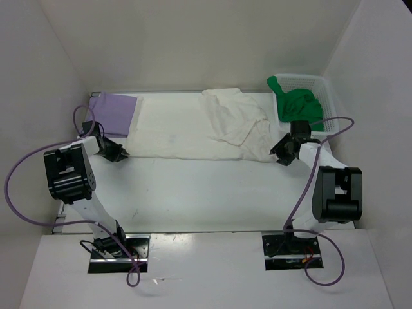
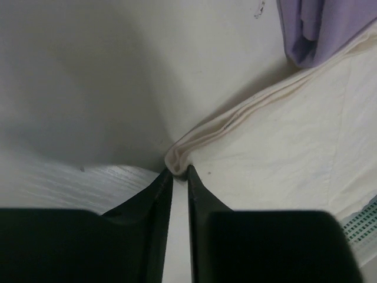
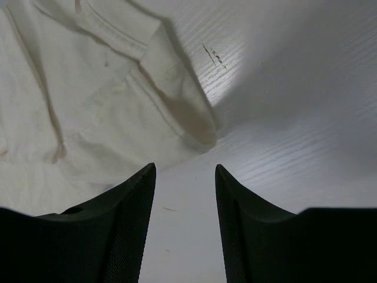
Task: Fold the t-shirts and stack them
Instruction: Fold the flattened tshirt in 1/3 of the way
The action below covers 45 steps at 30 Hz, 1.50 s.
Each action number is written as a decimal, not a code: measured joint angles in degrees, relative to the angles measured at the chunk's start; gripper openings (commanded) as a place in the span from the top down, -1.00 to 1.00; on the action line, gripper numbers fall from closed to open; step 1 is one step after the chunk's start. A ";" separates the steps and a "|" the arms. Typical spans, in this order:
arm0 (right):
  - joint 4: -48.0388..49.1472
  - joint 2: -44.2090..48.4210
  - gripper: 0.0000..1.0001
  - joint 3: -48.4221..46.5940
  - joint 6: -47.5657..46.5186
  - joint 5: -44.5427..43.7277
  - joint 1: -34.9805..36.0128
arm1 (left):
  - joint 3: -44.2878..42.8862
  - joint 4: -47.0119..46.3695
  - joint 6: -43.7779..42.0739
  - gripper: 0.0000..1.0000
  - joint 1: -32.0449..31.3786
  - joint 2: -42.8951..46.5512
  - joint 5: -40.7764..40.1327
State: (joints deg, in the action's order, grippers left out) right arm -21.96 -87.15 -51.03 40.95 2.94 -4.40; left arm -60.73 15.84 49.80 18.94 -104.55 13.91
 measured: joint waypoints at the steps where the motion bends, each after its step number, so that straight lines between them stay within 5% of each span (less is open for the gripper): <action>1: 0.33 -0.46 -0.02 0.00 0.13 -0.24 -0.02 | -0.04 -0.26 0.13 0.64 0.02 -0.31 0.26; 8: 2.38 -5.95 0.19 -0.02 0.94 -0.55 -0.09 | -0.46 -0.94 0.07 1.00 0.02 -1.14 1.22; 15: 4.66 -10.73 1.00 -2.45 2.05 -0.13 -0.15 | -0.44 -1.22 0.04 1.00 0.02 -1.09 1.22; 21: 5.01 -7.80 1.00 0.63 3.21 0.22 -1.25 | 3.10 -1.20 -0.46 1.00 0.02 2.43 0.11; 30: -6.10 18.43 1.00 9.75 6.21 4.07 -9.18 | 14.62 5.62 -5.16 1.00 6.58 13.11 6.01; 37: -17.16 20.24 1.00 8.74 6.91 5.05 -9.70 | 17.97 18.14 -7.65 1.00 13.25 22.03 7.45; 40: -21.31 20.33 0.95 6.93 5.95 4.57 -9.75 | 17.97 21.64 -7.80 0.58 13.35 25.53 8.44; 41: -22.16 20.46 0.84 6.36 5.66 4.42 -9.75 | 17.97 22.77 -7.91 0.17 13.38 26.18 8.50; 42: -22.84 20.65 0.44 5.97 5.40 4.33 -9.75 | 17.97 23.93 -8.07 -0.06 13.40 26.73 8.39; 45: -24.28 21.33 -0.16 5.14 4.11 4.28 -9.86 | 17.79 26.75 -8.31 -0.67 13.55 28.09 8.07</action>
State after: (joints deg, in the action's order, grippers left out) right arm -46.24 -65.82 -45.89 45.06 7.22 -14.26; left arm -42.94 42.59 41.50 32.49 -76.47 21.98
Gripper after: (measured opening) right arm 0.398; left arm 0.670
